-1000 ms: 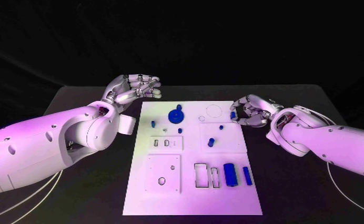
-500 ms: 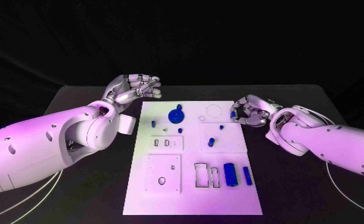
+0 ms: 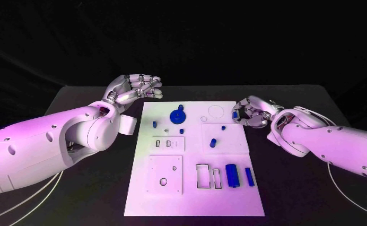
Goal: Assemble the parts on the task board
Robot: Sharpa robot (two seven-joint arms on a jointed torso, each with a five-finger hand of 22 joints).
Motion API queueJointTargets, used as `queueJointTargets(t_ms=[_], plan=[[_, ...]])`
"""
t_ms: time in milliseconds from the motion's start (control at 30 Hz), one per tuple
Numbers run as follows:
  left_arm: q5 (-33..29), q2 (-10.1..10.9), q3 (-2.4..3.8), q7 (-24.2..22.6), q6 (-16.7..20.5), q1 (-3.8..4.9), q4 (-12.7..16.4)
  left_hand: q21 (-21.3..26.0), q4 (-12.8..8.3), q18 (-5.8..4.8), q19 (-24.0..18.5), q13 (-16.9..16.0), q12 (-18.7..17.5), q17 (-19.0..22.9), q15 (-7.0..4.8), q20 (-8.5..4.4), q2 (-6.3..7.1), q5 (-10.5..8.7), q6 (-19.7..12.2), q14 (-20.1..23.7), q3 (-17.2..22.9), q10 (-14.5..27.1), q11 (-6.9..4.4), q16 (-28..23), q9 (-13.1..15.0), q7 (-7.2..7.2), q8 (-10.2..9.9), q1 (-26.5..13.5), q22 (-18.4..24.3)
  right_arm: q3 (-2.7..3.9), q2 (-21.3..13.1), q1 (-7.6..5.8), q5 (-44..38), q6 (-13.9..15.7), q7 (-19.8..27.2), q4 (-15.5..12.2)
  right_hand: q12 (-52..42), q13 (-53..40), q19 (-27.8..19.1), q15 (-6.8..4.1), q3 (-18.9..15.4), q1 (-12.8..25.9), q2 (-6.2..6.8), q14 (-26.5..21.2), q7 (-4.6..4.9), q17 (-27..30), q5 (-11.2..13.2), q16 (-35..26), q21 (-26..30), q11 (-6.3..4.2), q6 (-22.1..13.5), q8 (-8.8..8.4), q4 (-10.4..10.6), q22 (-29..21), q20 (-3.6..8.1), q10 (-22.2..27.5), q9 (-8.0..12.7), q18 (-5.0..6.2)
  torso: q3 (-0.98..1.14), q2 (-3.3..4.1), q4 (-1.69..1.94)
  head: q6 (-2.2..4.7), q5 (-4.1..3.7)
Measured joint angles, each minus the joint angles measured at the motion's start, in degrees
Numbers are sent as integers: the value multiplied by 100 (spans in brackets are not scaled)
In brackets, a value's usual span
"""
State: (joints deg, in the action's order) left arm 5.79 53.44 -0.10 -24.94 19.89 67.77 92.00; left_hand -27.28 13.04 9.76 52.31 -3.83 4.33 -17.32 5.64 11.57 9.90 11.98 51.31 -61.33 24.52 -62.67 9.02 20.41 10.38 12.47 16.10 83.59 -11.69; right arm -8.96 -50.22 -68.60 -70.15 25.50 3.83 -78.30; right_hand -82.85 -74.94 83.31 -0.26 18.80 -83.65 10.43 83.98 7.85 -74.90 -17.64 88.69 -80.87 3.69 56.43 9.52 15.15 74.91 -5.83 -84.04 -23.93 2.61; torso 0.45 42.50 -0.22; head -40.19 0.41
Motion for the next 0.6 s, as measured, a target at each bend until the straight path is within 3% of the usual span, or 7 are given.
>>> queueJointTargets(t_ms=[100, 300, 467, 600], plan=[[0, 1, 0, 1, 0, 0, 0, 0, 0, 0, 0, 0, 0, 0, 0, 0, 0, 0, 0, 0, 0, 0, 0, 0, 0, 0, 0, 0, 0, 0, -1, 3, -3, 33, -12, -3, 0, 0, 23, -19, 181, -65, -65, 5, -17, 0, 3, 0, -27, -51, 57, 3, -59, 0, 23, 9, -3, 0, -1, -2, -1, -2, 5], [0, 2, 0, 1, 0, 0, -1, 0, 0, 0, 0, 0, 0, 1, 0, 0, 0, 0, 0, 0, 0, 0, 0, 0, 0, 0, 0, 0, 1, 0, -43, 4, -11, 181, -35, -95, -24, 1, 41, -59, 361, -66, -64, 5, -43, -5, -2, 23, -66, -52, 126, 71, -124, 2, 41, 10, -17, 0, 1, -5, -3, -6, 12], [0, 0, 0, 2, -1, 0, -15, 0, 0, 0, 0, 0, 0, 1, 0, 0, 0, 0, 0, 0, 0, 0, 0, 0, -1, 0, 0, 0, 1, 7, -111, -11, -17, 332, -103, -333, -24, 1, 61, -59, 510, -65, -63, 5, -55, -4, -2, 23, -66, -72, 137, 107, -165, 4, 61, -11, -21, 0, 0, -14, -11, 15, 18], [0, -12, 0, 2, -1, -1, -48, 1, 0, 0, 0, 0, -22, -7, 0, 0, 9, 0, 0, 0, 0, -21, 21, 0, 2, 0, 0, -9, -4, 21, -161, -98, -18, 414, -266, -596, -24, 1, 61, -59, 566, -64, -64, 5, -55, -4, -2, 22, -66, -89, 137, 109, -220, 4, 61, 6, -21, 0, -5, -30, -16, 35, 7]])
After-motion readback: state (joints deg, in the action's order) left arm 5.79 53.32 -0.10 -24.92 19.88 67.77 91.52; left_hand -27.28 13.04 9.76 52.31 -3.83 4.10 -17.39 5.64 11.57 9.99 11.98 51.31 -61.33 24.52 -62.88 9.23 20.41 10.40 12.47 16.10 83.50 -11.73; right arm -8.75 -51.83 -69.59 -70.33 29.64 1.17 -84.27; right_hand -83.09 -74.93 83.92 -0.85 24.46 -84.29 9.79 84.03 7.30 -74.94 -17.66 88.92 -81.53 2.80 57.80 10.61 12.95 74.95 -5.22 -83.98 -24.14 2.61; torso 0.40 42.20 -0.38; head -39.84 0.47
